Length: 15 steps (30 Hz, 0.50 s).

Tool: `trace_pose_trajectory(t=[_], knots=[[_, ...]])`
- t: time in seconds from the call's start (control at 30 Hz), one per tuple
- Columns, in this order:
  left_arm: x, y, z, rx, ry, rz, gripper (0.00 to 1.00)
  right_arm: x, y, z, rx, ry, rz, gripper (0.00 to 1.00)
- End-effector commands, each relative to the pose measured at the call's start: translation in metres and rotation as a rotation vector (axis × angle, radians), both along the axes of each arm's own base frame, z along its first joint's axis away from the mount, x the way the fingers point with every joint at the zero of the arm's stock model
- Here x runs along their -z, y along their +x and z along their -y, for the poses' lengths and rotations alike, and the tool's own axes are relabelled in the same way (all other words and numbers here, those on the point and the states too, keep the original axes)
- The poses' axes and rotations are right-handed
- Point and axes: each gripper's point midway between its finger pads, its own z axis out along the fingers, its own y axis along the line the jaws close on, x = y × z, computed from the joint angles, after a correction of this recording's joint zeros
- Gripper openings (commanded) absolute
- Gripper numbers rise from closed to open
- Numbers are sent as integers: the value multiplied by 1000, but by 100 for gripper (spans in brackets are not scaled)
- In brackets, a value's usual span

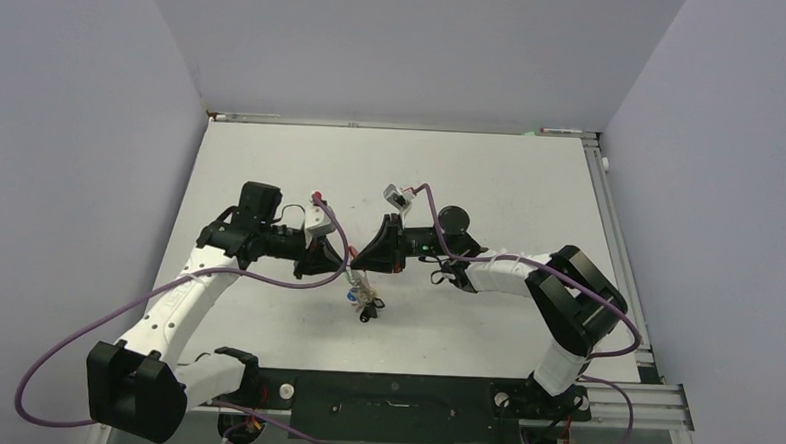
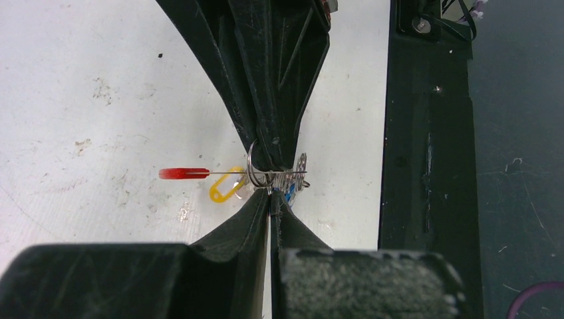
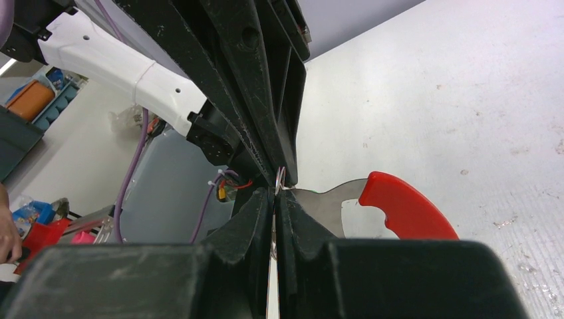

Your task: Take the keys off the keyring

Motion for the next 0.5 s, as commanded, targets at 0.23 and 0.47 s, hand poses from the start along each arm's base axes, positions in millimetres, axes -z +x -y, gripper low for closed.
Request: trace_pose_trajectory(t=[0.23, 0.47], knots=[[-7, 0, 12, -28, -71, -65, 0, -36, 11, -3, 61, 143, 110, 5], [-38, 19, -12, -110, -175, -98, 29, -40, 6, 5, 23, 144, 193, 5]])
